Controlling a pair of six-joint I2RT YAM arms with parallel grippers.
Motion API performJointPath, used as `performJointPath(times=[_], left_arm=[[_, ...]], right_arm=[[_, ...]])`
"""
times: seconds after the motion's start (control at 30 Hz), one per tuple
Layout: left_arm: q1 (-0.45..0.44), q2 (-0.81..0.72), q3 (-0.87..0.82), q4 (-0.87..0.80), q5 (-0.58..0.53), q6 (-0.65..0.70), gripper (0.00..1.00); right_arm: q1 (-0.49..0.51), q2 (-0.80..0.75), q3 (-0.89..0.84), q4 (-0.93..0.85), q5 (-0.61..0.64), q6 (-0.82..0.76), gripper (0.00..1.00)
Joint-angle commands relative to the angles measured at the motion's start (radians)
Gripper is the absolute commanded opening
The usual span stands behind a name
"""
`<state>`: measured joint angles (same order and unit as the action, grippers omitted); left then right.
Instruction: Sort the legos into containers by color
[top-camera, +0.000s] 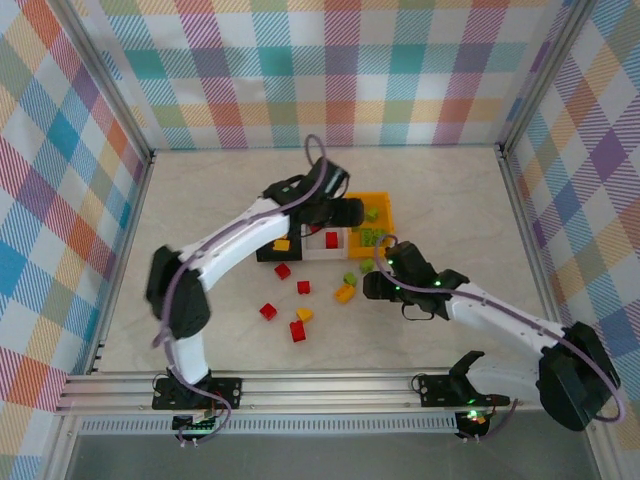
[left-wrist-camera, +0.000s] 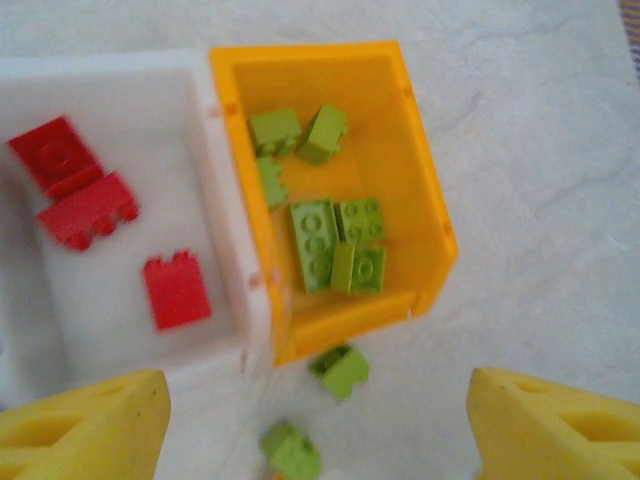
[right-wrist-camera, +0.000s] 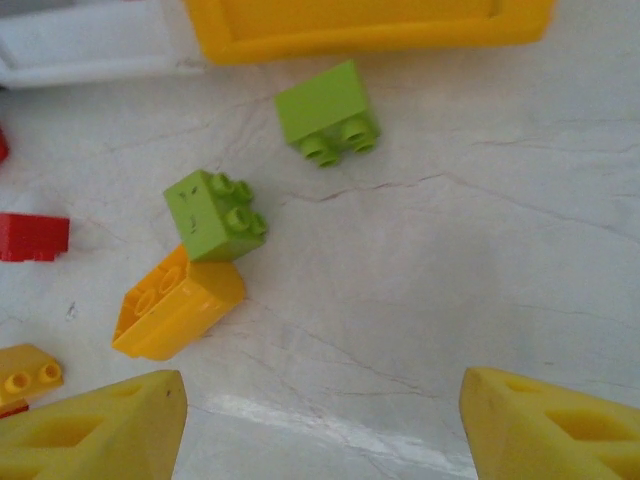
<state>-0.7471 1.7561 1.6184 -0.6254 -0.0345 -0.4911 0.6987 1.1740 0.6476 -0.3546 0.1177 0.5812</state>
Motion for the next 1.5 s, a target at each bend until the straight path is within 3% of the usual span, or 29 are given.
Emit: performJointPath(times=[0.0,0.3,0.53,0.73,0.93,1.2,1.47], left_arm=[[-0.008,-0.167,-0.221,0.107,0.016,-0.041,1.0],[0.014,-0.663,-0.727,0.105,-0.049,-0.134,1.0],[0.07,-0.831,-0.926,0.109,-0.013,-0.202,1.0],[0.107,-0.86,-0.972,0.124,0.011,-0.21,1.0],[0.12,-0.851,-0.978,0.133,0.02,-0.206,1.0],[0.129,-0.851,-0.995,0.144,0.026,-0.206,1.0],[0.146,-0.871,-0.997,0.108,0.002,-0.207,1.0]], right_arm=[[0.04,0.079,0.06,0.072,-0.036,-0.029,0.74],[0.094,0.32,0.186,0.077,-0.018,-0.071,0.76],[0.118,0.438,0.241,0.061,-0.053,-0.09,0.76],[0.136,0.491,0.262,0.051,-0.076,-0.086,0.72],[0.137,0.486,0.244,0.061,-0.07,-0.069,0.59],[0.137,0.372,0.2,0.078,-0.057,-0.063,0.39],[0.137,0.257,0.26,0.024,-0.079,-0.092,0.33]])
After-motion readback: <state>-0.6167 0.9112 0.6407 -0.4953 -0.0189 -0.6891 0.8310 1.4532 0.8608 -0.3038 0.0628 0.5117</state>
